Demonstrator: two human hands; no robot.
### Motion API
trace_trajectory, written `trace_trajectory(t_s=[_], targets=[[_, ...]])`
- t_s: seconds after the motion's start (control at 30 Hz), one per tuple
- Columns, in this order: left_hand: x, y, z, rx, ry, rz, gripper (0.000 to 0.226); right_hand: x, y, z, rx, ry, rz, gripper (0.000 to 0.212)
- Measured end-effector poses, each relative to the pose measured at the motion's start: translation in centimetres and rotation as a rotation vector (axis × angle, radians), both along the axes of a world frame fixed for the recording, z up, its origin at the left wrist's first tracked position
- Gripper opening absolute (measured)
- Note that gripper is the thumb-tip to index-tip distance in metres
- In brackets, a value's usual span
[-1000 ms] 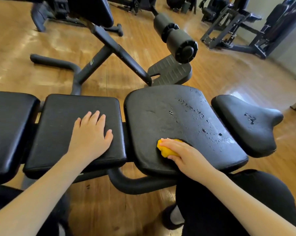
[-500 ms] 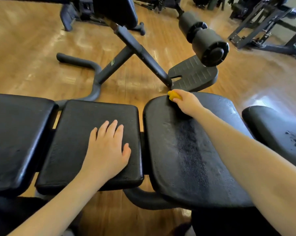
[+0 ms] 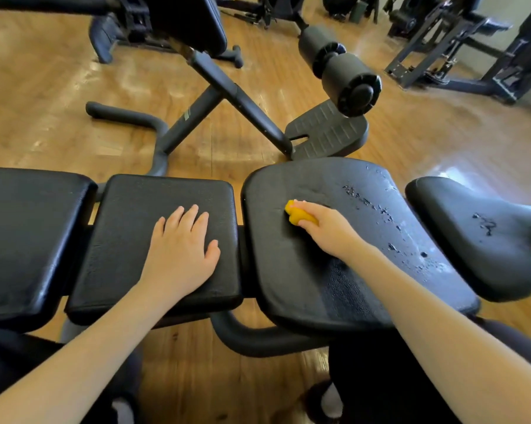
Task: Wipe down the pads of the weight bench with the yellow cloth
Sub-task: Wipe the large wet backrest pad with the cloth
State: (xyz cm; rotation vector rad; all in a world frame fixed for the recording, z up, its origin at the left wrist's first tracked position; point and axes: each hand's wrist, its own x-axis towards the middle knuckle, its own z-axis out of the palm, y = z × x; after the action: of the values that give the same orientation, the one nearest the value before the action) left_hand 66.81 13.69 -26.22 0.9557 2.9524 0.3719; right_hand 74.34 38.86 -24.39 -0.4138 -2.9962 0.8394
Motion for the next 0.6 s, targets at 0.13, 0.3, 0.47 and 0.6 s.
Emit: trace_trajectory(t_s=[0.13,0.3,0.47,0.6], targets=[[0.1,0.0,0.3,-0.02,-0.007,0.0,0.057,5.1,-2.9,0.9,-0.024,-0.034,0.026,0.039],[0.5,0.1,0.6,-0.027,-0.017,-0.002,0.056,10.9,-5.2,1.8,0.025,-0.04,0.085,0.039],[0.7,0.1,0.9,-0.021,-0.024,0.003,0.056,13.0,-5.8,1.8,0.064,-0.019,0.089,0.042],[1.0,0.3,0.9,-0.014,-0.027,-0.005,0.056,14.3,-5.6,1.1,0.121,0.002,0.098,0.043]])
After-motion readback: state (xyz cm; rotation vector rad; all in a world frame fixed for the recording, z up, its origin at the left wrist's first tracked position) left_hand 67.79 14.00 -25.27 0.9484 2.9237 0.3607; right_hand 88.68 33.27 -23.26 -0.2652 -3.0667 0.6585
